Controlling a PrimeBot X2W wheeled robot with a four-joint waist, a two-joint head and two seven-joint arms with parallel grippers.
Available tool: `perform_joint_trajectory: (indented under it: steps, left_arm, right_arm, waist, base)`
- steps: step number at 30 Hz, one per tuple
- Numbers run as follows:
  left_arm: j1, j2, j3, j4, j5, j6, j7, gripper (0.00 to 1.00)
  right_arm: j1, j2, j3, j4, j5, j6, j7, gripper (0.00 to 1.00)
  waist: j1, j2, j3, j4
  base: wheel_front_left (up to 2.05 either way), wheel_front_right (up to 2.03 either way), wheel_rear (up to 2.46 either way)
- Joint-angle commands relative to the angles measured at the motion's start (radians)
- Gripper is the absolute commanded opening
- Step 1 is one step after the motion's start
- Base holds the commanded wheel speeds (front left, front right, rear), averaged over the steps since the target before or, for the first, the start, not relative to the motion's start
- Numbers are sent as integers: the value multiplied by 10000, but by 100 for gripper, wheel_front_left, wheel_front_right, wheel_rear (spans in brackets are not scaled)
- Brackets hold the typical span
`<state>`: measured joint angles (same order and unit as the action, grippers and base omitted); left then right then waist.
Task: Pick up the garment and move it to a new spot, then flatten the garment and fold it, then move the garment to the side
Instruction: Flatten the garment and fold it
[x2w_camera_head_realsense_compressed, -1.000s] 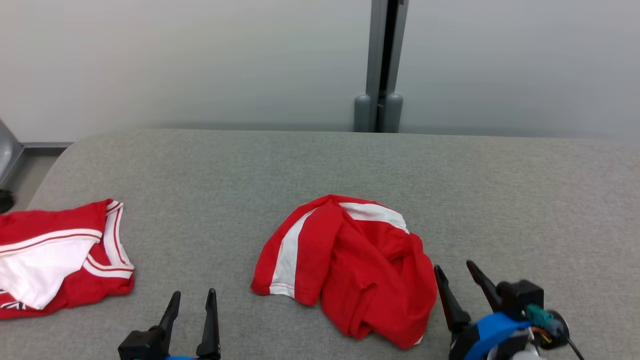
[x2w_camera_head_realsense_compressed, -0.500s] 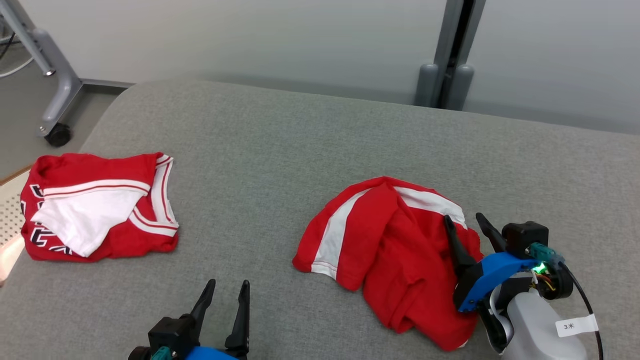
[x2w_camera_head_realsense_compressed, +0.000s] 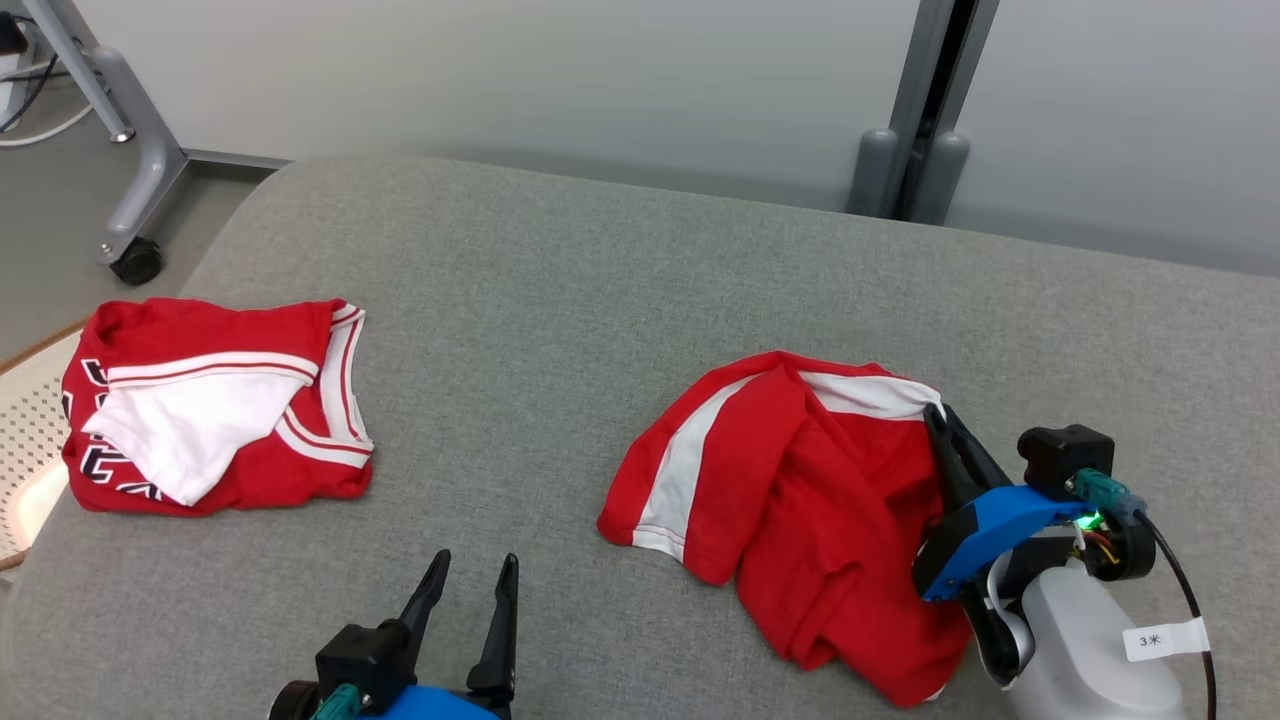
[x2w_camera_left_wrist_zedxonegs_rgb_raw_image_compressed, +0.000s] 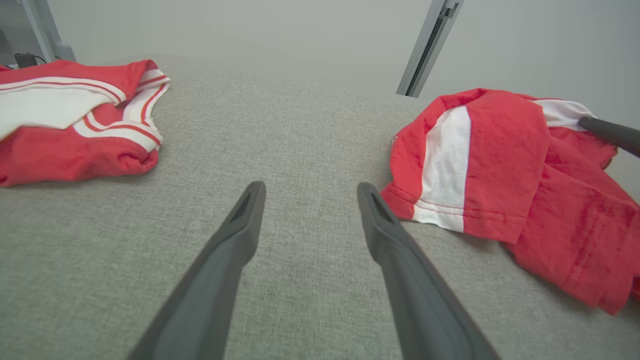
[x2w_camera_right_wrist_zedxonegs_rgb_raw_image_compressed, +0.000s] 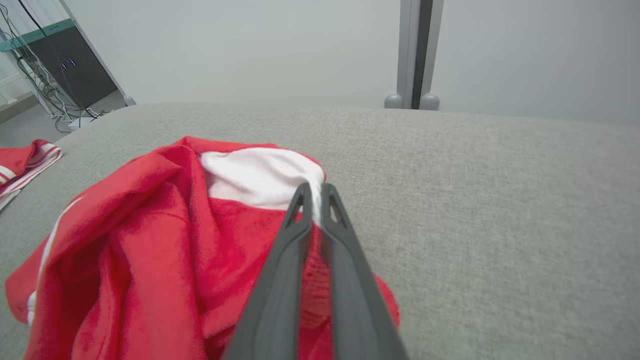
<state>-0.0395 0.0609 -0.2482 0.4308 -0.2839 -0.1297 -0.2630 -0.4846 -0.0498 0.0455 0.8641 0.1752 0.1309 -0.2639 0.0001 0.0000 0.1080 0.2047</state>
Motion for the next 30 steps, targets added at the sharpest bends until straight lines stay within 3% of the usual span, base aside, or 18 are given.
perform_joint_trajectory:
  steps: [1,10,17,21,26,27,28,29,30]
  left_arm:
    - [-74,39,-52,13,-50,-16,-25,100]
    - [563,6,-222,163,-119,-17,-25,100]
    - [1102,17,38,222,-126,-17,-25,100]
    - [1203,-25,82,192,-163,-17,-25,100]
    - [1019,-69,-84,171,-238,-17,-25,100]
    - [971,-73,-93,163,-241,-17,-25,100]
    - [931,-68,-103,160,-248,-17,-25,100]
    - [897,-67,-124,155,-251,-17,-25,100]
    - [876,-72,-140,155,-255,-17,-25,100]
  right_arm:
    - [62,-25,-26,-121,-1,-1,-7,0]
    - [-636,-23,338,-1821,-536,-1,-9,0]
    - [-1103,-34,302,-2437,-1349,-3,62,0]
    - [-167,-37,-349,-2555,-2155,-3,554,0]
    - [1432,-286,-1956,-2577,-3404,-3,1069,0]
    - [1721,-277,-2269,-2583,-3599,-1,1080,11]
    - [2005,-289,-2585,-2562,-3816,-1,1047,46]
    - [2228,-291,-2854,-2546,-4011,-3,1032,100]
    - [2378,-266,-3110,-2540,-4143,-3,999,100]
  waist:
    - [-1,0,-70,-28]
    - [-1,0,-1024,-70]
    - [-1,0,-1558,-470]
    - [-1,0,-1633,-875]
    - [-1,0,-1492,-1242]
    - [-1,0,-1454,-1289]
    - [-1,0,-1413,-1336]
    - [-1,0,-1378,-1375]
    - [-1,0,-1348,-1417]
  base:
    - [0,0,0]
    - [0,0,0]
    - [0,0,0]
    - [0,0,0]
    - [0,0,0]
    - [0,0,0]
    - [0,0,0]
    - [0,0,0]
    - [0,0,0]
